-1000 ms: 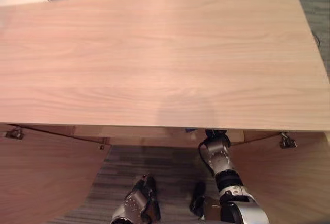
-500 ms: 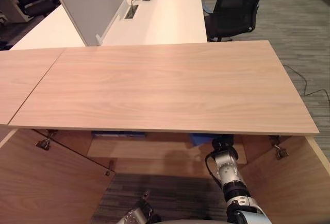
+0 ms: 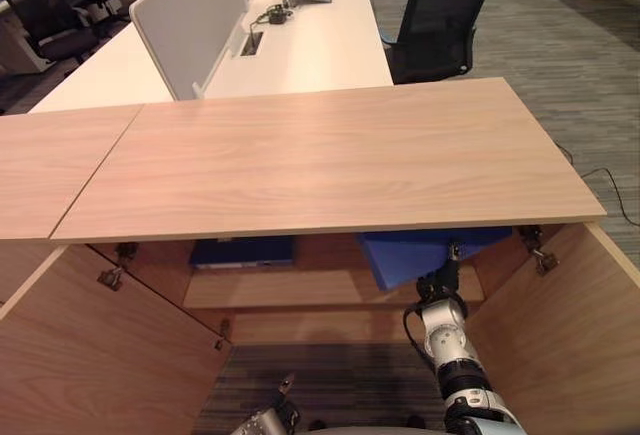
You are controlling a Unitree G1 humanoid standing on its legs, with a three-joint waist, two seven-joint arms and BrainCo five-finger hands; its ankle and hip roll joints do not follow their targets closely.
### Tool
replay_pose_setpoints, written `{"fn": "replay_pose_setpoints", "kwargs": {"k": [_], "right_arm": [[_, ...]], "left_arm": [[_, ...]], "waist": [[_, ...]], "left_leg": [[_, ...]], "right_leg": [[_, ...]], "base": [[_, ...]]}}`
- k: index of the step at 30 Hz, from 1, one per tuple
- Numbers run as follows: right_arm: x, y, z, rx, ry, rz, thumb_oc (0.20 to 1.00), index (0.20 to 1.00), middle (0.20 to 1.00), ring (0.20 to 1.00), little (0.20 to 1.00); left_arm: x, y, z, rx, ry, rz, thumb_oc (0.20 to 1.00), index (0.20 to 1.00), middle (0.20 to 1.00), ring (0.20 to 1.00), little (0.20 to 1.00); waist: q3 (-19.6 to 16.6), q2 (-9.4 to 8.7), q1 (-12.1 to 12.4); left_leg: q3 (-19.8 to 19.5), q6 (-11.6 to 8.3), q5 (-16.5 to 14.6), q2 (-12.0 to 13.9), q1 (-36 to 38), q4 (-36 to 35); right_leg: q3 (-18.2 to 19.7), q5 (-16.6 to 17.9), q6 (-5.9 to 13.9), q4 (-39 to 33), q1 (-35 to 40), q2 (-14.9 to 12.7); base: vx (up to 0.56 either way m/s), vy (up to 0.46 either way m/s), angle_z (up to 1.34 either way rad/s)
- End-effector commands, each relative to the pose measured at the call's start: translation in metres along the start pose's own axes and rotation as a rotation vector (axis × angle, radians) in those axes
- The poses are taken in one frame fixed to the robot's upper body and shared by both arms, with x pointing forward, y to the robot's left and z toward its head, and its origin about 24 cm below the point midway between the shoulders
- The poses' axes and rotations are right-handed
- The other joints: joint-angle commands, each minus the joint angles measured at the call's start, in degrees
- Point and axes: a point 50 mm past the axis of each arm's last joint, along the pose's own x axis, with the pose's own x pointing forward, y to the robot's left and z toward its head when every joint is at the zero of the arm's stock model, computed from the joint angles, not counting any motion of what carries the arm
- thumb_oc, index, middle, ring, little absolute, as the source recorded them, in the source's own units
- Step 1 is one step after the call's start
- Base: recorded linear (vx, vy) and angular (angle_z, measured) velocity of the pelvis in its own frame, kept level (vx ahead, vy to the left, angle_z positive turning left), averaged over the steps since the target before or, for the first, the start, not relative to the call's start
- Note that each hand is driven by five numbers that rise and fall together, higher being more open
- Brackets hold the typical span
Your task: Put the empty folder in the office cabinet
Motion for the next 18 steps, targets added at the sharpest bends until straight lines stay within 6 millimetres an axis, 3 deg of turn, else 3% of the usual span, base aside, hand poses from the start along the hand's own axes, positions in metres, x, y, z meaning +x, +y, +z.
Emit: {"fn": "replay_pose_setpoints", "kwargs": {"k": [1, 5, 9, 11, 12, 18], "right_arm": [[-0.034, 0.053, -0.049, 0.277, 0.044, 0.129, 0.200, 0.200, 0.200, 0.200, 0.200], [-0.035, 0.077, -0.038, 0.305, 0.020, 0.215, 0.200, 0.200, 0.200, 0.200, 0.200], [-0.037, 0.129, -0.009, 0.342, -0.057, 0.385, 0.200, 0.200, 0.200, 0.200, 0.200], [-0.038, 0.138, -0.005, 0.347, -0.067, 0.412, 0.200, 0.200, 0.200, 0.200, 0.200], [-0.040, 0.153, 0.004, 0.361, -0.090, 0.458, 0.200, 0.200, 0.200, 0.200, 0.200], [-0.050, 0.183, 0.017, 0.394, -0.121, 0.554, 0.200, 0.200, 0.200, 0.200, 0.200]], "left_arm": [[0.004, 0.016, -0.050, 0.058, 0.171, 0.086, 1.000, 1.000, 1.000, 1.000, 1.000], [0.001, 0.003, -0.036, 0.061, 0.109, 0.036, 1.000, 1.000, 1.000, 1.000, 1.000], [-0.008, -0.040, 0.008, 0.095, -0.044, -0.093, 1.000, 1.000, 1.000, 1.000, 1.000], [-0.011, -0.047, 0.015, 0.104, -0.069, -0.114, 1.000, 1.000, 1.000, 1.000, 1.000], [-0.016, -0.057, 0.023, 0.108, -0.100, -0.145, 1.000, 1.000, 1.000, 1.000, 1.000], [-0.030, -0.081, 0.035, 0.111, -0.155, -0.230, 1.000, 1.000, 1.000, 1.000, 1.000]], "waist": [[2.14, -2.08, 0.47], [6.00, -2.73, 0.12], [10.28, -2.60, -1.11], [9.87, -2.48, -1.42], [9.36, -2.56, -1.60], [6.81, -2.99, -1.80]], "left_leg": [[-3.30, 0.47, -6.07, 0.35, 6.13, 1.28], [-3.93, -0.14, -7.25, 1.26, 1.80, 5.35], [-5.45, -0.06, -7.43, 2.30, -12.38, 14.99], [-5.84, -0.02, -8.01, 2.32, -16.36, 17.57], [-6.21, -0.24, -8.50, 2.67, -21.98, 20.95], [-6.67, -0.69, -9.09, 2.82, -31.20, 25.28]], "right_leg": [[6.21, -2.60, 2.66, -3.50, 4.93, 0.35], [3.16, -2.70, 1.93, -4.75, 4.06, 0.89], [-0.08, -4.74, 0.47, 6.49, -9.43, 0.40], [-0.37, -5.45, 0.21, 8.59, -12.71, -0.11], [-0.60, -6.27, -0.10, 11.68, -17.25, -0.92], [-0.44, -8.05, -1.19, 16.87, -26.20, 0.23]], "base": [[0.05, -0.083, -0.05], [-0.06, -0.104, -0.01], [-0.30, -0.140, 0.27], [-0.15, -0.075, 0.29], [-0.14, -0.078, 0.19], [-0.08, -0.054, 0.16]]}}
